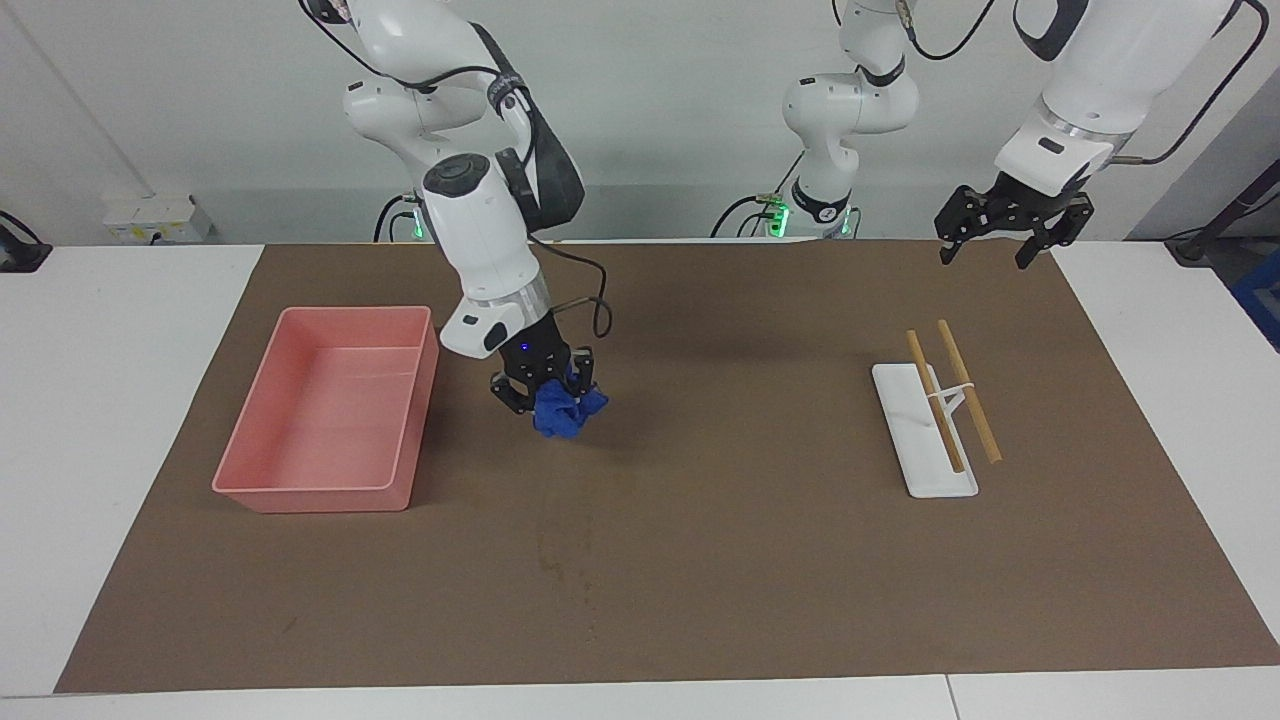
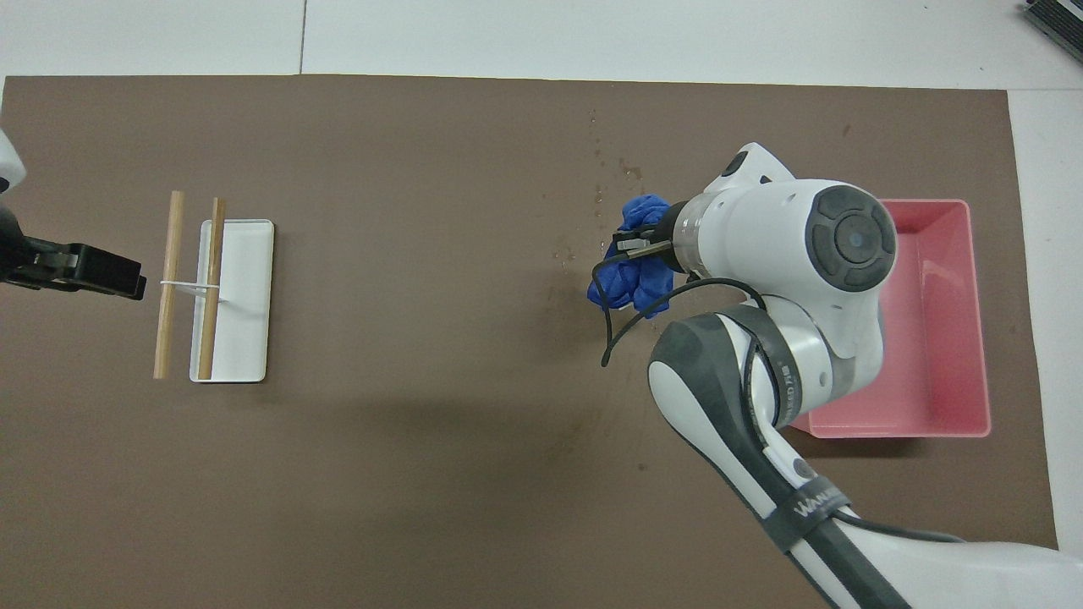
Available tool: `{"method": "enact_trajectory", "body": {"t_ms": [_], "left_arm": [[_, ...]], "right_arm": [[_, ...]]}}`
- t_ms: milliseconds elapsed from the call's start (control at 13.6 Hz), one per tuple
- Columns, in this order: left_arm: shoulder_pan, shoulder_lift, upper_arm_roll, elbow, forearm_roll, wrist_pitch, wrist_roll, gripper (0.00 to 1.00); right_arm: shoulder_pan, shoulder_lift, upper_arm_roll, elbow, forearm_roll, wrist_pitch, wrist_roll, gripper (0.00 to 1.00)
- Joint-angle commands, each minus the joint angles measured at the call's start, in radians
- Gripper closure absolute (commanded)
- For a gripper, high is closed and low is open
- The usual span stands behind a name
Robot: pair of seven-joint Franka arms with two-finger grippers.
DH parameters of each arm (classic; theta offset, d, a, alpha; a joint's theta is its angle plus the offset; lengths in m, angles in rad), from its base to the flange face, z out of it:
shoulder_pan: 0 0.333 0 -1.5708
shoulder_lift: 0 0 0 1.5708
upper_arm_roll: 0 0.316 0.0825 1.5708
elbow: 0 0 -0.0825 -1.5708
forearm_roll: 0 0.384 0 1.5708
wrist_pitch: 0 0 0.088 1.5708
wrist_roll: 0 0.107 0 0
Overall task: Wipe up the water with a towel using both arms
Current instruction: 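Carry the towel with the right gripper into the pink bin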
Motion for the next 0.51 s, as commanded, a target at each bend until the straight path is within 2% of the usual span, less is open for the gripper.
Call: {"method": "enact_trajectory", "body": {"t_ms": [0,293,440], "left_arm": [[0.01,-0.025,-0.007,-0.023,0.016,-0.008,0.008,0.0],[0.01,-0.025,-0.007,-0.023,0.016,-0.008,0.008,0.0],[0.008,-0.025,-0.007,-0.023,0.016,-0.008,0.008,0.0]], "right_arm": [[-0.055,-0.108,0.006,-0.04,-0.019,-0.123,0.007,1.0],[-0.21,-0.201,0.008,-0.052,-0.02,-0.307,-0.008,1.0],[-0.278,-0.202,0.006,-0.061,-0.019,-0.314,-0.027,1.0]]}}
